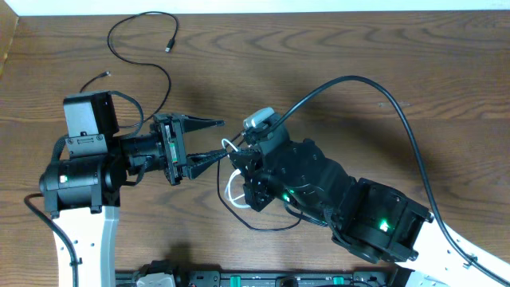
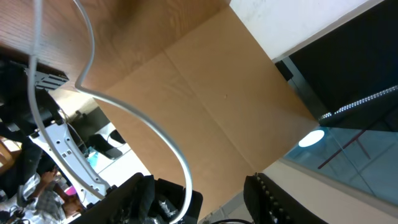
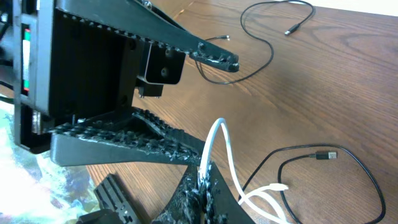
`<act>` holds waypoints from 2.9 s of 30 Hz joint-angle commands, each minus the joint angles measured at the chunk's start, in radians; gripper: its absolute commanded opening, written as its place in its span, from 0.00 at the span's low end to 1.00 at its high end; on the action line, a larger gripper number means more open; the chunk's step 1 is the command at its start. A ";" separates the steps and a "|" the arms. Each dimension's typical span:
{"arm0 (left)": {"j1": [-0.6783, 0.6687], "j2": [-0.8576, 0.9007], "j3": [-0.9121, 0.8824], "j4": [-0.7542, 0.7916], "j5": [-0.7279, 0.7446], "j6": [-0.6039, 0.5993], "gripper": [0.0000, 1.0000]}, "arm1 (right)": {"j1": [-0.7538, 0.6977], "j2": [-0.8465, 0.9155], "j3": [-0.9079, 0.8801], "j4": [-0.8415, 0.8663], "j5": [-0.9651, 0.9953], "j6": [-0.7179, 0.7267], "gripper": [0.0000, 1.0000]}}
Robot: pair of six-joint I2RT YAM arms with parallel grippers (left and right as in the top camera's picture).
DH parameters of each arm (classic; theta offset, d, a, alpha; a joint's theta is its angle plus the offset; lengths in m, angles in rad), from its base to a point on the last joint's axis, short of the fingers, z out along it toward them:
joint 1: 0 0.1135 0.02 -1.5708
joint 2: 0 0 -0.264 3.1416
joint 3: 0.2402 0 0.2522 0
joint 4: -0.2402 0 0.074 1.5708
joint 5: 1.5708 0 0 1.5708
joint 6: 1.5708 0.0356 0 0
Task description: Untangle cables
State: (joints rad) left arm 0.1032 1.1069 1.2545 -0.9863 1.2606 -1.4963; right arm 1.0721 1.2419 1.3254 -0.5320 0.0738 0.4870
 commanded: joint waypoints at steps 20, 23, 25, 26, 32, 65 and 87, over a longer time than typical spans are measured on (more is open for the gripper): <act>0.003 -0.003 0.018 0.005 -0.019 -0.006 0.39 | 0.002 0.043 -0.002 0.074 -0.049 0.006 0.01; 0.003 -0.003 0.018 0.005 -0.015 -0.006 0.38 | 0.002 0.043 -0.002 0.066 -0.050 0.006 0.01; 0.003 -0.003 0.018 0.005 -0.014 -0.006 0.38 | 0.002 0.043 -0.002 0.064 -0.050 0.006 0.01; 0.003 -0.003 0.018 0.005 -0.013 -0.006 0.38 | 0.002 0.043 -0.002 0.064 -0.050 0.006 0.01; 0.003 -0.003 0.018 0.005 -0.011 -0.006 0.29 | 0.002 0.043 -0.002 0.065 -0.050 0.006 0.01; 0.127 -0.003 0.018 0.259 -0.226 -0.043 0.07 | -0.010 -0.027 -0.002 -0.072 -0.047 -0.029 0.75; 0.597 0.096 0.018 0.574 -0.750 0.190 0.07 | -0.019 -0.063 -0.002 -0.214 -0.019 -0.032 0.80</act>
State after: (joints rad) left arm 0.6746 1.1709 1.2560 -0.4339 0.7219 -1.3354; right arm 1.0576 1.1812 1.3251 -0.7364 0.0414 0.4629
